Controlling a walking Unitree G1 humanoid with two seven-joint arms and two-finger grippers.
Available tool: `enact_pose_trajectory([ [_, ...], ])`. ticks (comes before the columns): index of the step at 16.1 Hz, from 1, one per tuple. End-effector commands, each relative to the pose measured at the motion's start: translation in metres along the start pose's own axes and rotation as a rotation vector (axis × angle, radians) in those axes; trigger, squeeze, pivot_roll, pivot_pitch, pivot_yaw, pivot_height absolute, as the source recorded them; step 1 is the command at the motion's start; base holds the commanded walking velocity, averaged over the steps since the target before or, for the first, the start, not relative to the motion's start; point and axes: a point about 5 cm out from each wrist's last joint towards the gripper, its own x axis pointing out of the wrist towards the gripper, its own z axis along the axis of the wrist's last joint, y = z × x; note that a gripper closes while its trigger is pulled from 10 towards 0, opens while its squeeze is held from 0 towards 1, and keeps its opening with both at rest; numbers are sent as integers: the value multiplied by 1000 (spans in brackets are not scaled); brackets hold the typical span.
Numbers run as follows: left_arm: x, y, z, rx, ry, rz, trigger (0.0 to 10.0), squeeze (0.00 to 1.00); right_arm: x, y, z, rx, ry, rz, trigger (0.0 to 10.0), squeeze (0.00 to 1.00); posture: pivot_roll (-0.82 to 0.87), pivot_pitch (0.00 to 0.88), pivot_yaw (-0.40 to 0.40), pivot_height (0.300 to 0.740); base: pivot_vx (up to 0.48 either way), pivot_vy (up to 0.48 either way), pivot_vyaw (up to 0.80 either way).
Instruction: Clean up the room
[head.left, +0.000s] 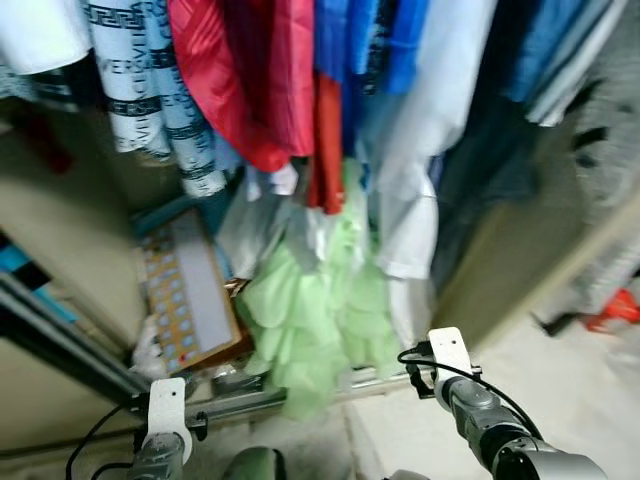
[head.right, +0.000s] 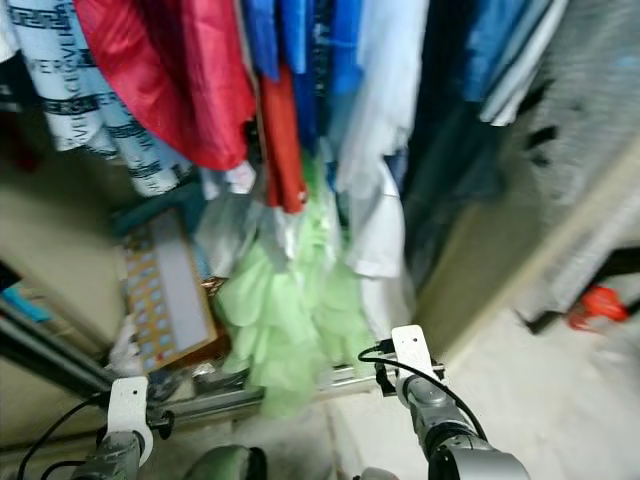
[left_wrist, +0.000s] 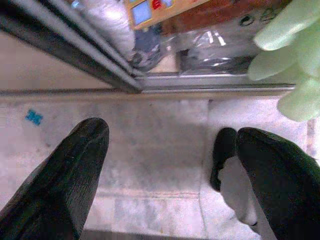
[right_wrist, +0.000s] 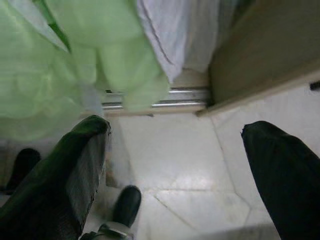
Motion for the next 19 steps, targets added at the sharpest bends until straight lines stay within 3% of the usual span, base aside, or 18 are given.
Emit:
enact_pose_trajectory([
  [1, 0, 2, -1, 10, 9, 1, 10000, 0, 0, -2, 1, -3, -3, -1, 10000, 0, -26, 0, 7, 740, 0, 0, 775],
  [5, 1, 11, 2, -4, -6, 28, 10000, 0, 0, -3, 2, -7, -8, -11, 10000, 0, -29, 0, 9, 740, 0, 0, 775],
  [8, 2, 45, 29, -97, -127, 75, 10000, 0, -1, -5, 4, 44, -56, -46, 10000, 0, -25, 0, 10, 740, 0, 0, 769],
  [9, 1, 60, 43, -118, -192, 77, 10000, 0, -1, -7, 9, 75, -92, -60, 10000, 0, -24, 0, 9, 740, 0, 0, 763],
  [10, 1, 64, 49, -111, -225, 75, 10000, 0, 0, -10, 15, 81, -117, -67, 10000, 0, -24, 0, 9, 740, 0, 0, 763],
  [11, -1, 70, 67, -139, -306, 74, 10000, 0, -1, -25, 44, 92, -241, -81, 10000, 0, -28, 0, 9, 740, 0, 0, 563],
  [12, -3, 71, 81, -137, -386, 64, 10000, 0, -2, -30, 53, 91, -278, -98, 10000, 0, -27, 0, 9, 740, 0, 0, 0],
  [15, -17, 54, 116, -131, -631, -28, 10000, 0, -6, -42, 76, 55, -401, -136, 10000, 0, -27, 0, 9, 740, 0, 0, 0],
  [17, -38, 34, 131, -127, -795, -106, 10000, 0, -16, -54, 93, 5, -538, -170, 10000, 0, -31, 0, 5, 740, 0, 0, 0],
  [19, -61, 22, 142, -148, -915, -110, 10000, 0, -26, -63, 108, 6, -643, -168, 10000, 0, -24, 0, -11, 740, 0, 0, 0],
])
